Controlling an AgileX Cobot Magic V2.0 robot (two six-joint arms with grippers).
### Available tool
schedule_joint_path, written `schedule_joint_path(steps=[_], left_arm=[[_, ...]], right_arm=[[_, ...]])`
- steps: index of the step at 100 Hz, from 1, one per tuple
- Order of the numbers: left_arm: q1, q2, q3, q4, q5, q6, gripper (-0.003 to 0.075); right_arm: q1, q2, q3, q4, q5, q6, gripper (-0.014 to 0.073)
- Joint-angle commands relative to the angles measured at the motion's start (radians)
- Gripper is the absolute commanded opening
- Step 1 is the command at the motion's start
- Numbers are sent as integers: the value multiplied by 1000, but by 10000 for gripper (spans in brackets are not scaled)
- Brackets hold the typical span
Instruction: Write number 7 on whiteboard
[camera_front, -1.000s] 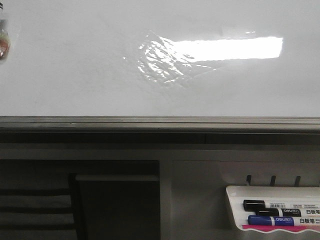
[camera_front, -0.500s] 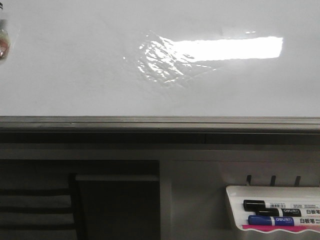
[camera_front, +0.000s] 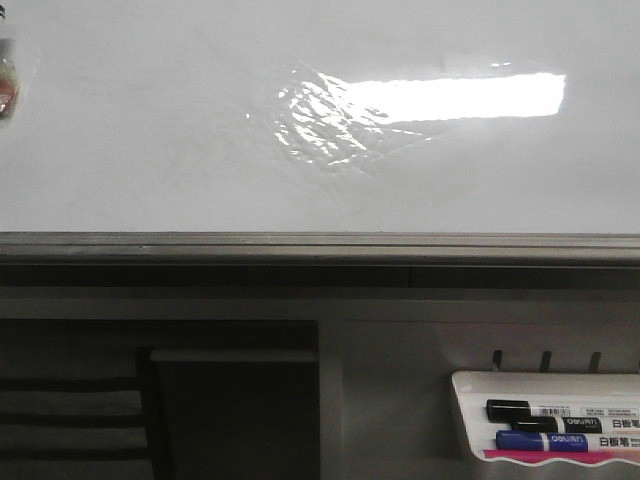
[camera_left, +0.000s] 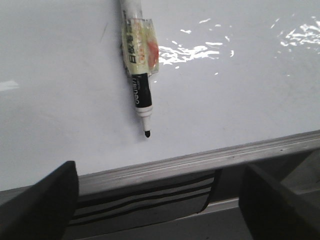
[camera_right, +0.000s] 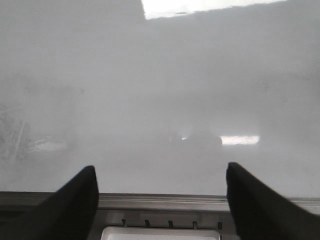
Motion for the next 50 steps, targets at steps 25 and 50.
schedule_joint_path(steps=[25,50], left_arm=[[-7,257,-159,-18,-155,-1,519],[-7,379,-210,-40,-211,-1,384]], right_arm=[[-5,17,-36,4,-73,-6,480],[-5,17,-36,4,-73,-6,480]])
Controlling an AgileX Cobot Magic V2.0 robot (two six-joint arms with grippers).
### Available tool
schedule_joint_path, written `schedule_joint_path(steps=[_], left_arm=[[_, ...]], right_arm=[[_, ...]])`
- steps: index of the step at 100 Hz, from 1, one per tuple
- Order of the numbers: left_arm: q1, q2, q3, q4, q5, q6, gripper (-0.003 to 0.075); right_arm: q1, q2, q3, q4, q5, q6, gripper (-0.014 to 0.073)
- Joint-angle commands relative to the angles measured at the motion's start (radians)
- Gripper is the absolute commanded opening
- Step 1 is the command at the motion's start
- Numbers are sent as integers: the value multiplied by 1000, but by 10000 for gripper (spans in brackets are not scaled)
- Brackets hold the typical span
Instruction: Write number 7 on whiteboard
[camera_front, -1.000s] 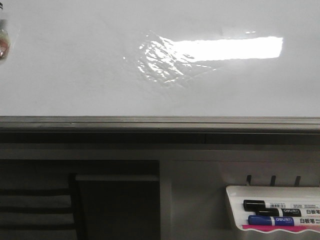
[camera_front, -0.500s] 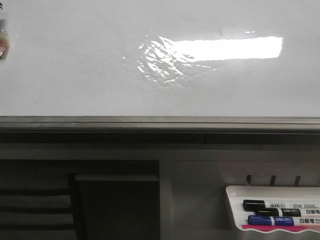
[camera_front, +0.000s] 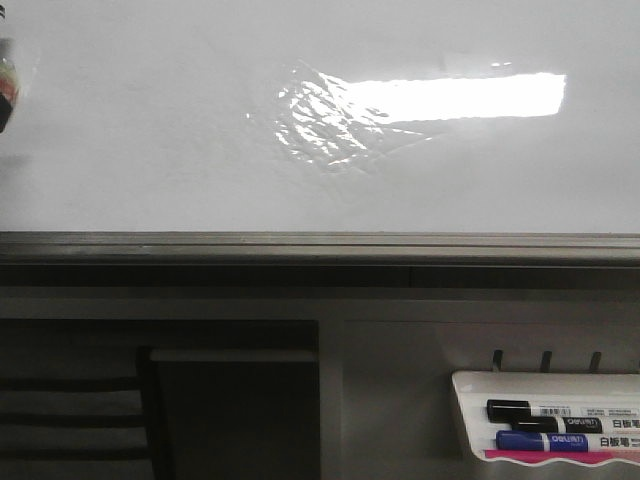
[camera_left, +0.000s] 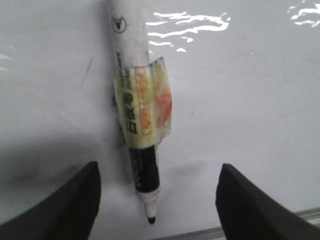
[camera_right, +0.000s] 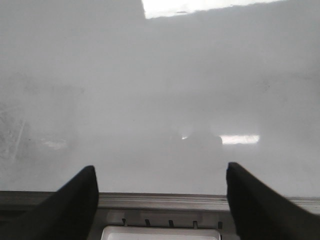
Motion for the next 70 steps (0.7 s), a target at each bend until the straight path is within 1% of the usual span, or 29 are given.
schedule_joint_path(steps=[1,20,48,70], left_arm=[[-7,14,-46,-18,-95,-1,382],[-7,62,-49,-25,-177,-1,310],[-7,81,-49,-25,-186,-1,221],[-7,102,-49,-25,-178,-1,167]], right_arm=[[-5,17,-36,4,-75,-6,480],[-5,17,-36,4,-75,-6,480],[-5,17,-36,4,-75,-6,480],[-5,17,-36,4,-75,-6,480]])
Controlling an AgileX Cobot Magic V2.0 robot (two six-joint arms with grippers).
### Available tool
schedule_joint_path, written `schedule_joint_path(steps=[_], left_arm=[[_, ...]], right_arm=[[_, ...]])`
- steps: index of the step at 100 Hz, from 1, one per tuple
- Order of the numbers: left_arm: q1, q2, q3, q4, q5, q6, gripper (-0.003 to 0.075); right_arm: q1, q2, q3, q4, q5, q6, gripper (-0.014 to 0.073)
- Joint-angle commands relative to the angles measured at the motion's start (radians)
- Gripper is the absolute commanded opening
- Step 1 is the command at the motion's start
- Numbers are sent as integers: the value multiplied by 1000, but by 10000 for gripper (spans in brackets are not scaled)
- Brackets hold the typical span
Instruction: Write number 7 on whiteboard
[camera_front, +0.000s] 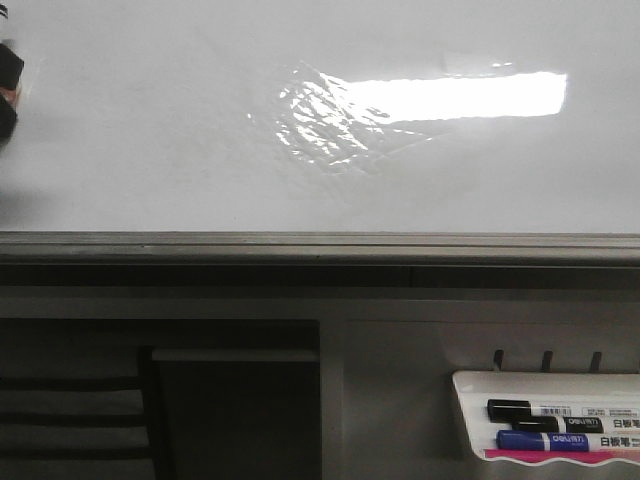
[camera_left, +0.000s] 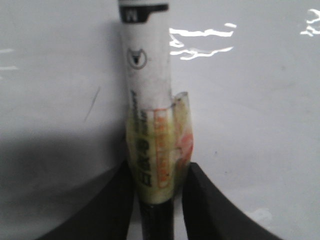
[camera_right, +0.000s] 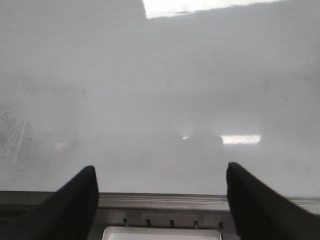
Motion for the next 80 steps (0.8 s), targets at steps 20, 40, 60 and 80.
schedule_joint_path(steps=[20,40,60,80], left_arm=[[-7,-5,-29,-12,-60,-2,76],[-7,-21,-40,-12,11,-2,-20],[-16,-89,-122,-12,329,23,-20],[-116,-107,-229,-12,695,170,-20]], right_arm=[[-5,17,-35,2,-76,-6,480],[-5,17,-35,2,-76,-6,480],[-5,62,-123,5,112,-6,479],[-3,199,-255,23,361,-32,479]])
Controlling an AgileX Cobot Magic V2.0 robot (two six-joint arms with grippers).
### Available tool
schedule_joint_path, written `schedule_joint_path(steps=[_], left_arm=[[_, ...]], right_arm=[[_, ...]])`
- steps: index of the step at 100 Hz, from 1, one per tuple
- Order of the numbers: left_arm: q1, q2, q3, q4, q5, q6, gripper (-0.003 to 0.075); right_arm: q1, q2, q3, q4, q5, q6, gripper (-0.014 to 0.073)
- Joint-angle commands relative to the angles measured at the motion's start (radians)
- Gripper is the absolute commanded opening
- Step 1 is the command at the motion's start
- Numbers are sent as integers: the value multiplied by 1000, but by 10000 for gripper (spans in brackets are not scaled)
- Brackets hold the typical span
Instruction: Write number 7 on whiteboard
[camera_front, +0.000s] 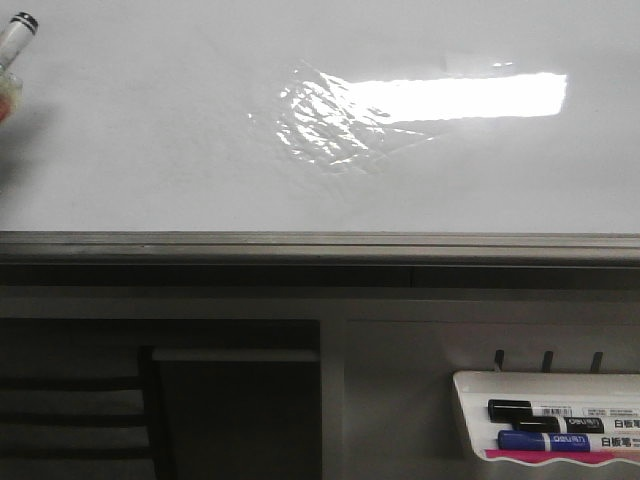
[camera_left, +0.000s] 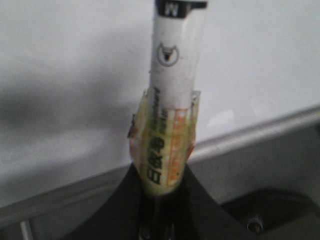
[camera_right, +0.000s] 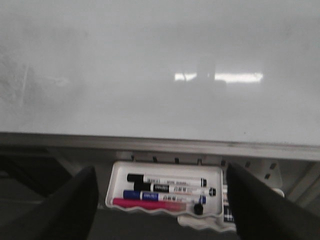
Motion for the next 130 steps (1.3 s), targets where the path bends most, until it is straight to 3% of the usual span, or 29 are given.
schedule_joint_path(steps=[1,12,32,53,69,88,106,119,130], left_arm=[[-59,-29,-75,-12,125,73,-20],[-147,-29,-115,-12,218,131,-20],[-340,-23,-144,-12,258,318,-20],[-509,-23,-144,-12,254,384,-20],[-581,-23,-144,-8,237,386,-20],[-593,-23,-144,-7,217,426,-20],[-593,-23,-144,-7,210,476,-20],[-593,-23,-144,-7,193,498,-20],[-593,-23,-144,-7,183,528,-20]], right_arm=[[-3,74,-83,19,40,-32,479],[7,163,-140,109,142,-172,479],[61,340,-227,414,267,-562,479],[234,468,-294,456,257,-817,478],[413,535,-326,456,127,-900,477],[597,619,-326,456,-63,-996,477],[677,696,-327,466,-156,-996,430],[697,755,-367,503,-137,-996,367],[697,805,-419,517,-88,-996,363]])
